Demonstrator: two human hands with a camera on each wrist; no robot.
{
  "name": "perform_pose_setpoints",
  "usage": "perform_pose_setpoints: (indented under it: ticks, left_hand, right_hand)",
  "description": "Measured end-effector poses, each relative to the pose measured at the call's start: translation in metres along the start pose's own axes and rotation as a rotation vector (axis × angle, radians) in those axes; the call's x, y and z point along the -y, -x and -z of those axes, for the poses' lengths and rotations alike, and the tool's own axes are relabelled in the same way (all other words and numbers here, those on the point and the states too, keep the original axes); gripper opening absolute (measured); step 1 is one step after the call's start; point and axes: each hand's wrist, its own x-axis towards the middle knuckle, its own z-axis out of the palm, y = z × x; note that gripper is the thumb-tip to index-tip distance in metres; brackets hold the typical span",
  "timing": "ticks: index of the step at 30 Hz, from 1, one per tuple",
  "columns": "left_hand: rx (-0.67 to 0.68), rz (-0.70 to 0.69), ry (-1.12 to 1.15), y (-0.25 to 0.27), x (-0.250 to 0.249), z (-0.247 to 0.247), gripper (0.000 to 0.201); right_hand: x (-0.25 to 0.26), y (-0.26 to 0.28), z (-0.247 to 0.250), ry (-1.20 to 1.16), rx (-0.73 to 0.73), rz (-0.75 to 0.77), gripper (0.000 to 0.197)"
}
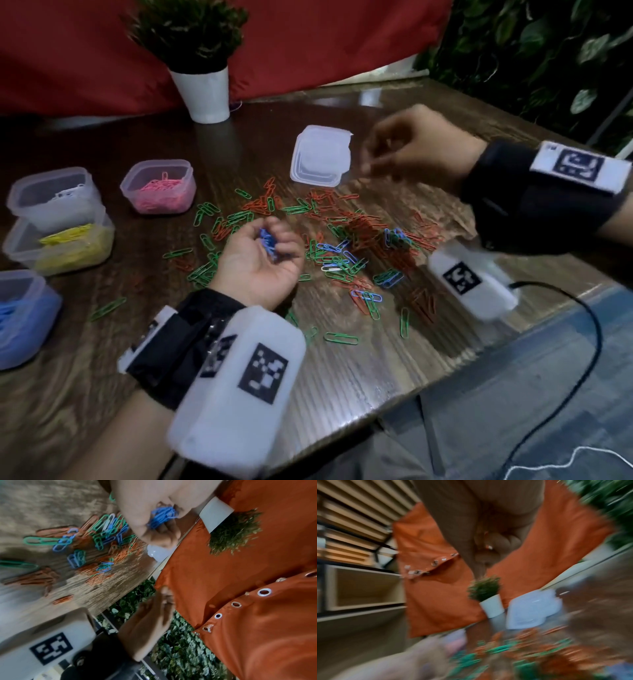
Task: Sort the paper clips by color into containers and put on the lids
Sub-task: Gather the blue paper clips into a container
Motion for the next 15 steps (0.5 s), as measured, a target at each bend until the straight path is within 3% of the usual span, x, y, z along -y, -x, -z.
perform_pose_setpoints:
  ticks: [3,4,7,11,15]
  left_hand:
    - [-0.006,-0.024,-0.063,0.004,-0.013,0.007,0.025]
    - [-0.008,-0.029,-0.06,0.005,-0.016,0.007,0.025]
    - [-0.048,-0.045,-0.03,0.005,-0.019,0.006,0.028]
    - [-0.115,-0.083,-0.073,0.002,-0.017,0.006,0.046]
    - [-0.124,-0.107,-0.06,0.001,-0.016,0.005,0.039]
  right_hand:
    - [-0.02,-0.002,-0.011,0.27,0.351,-0.041,0.016]
    - [-0.023,-0.003,-0.019,0.328,0.405,-0.019,0.018]
    - [-0.022,-0.006,-0.037,0.294,0.414,0.071,0.021]
    - [-0.014,-0.012,-0.052,0.326,0.501,0.154,0.023]
    - [-0.013,-0.018,-0.057,0.398,0.556,0.098,0.005]
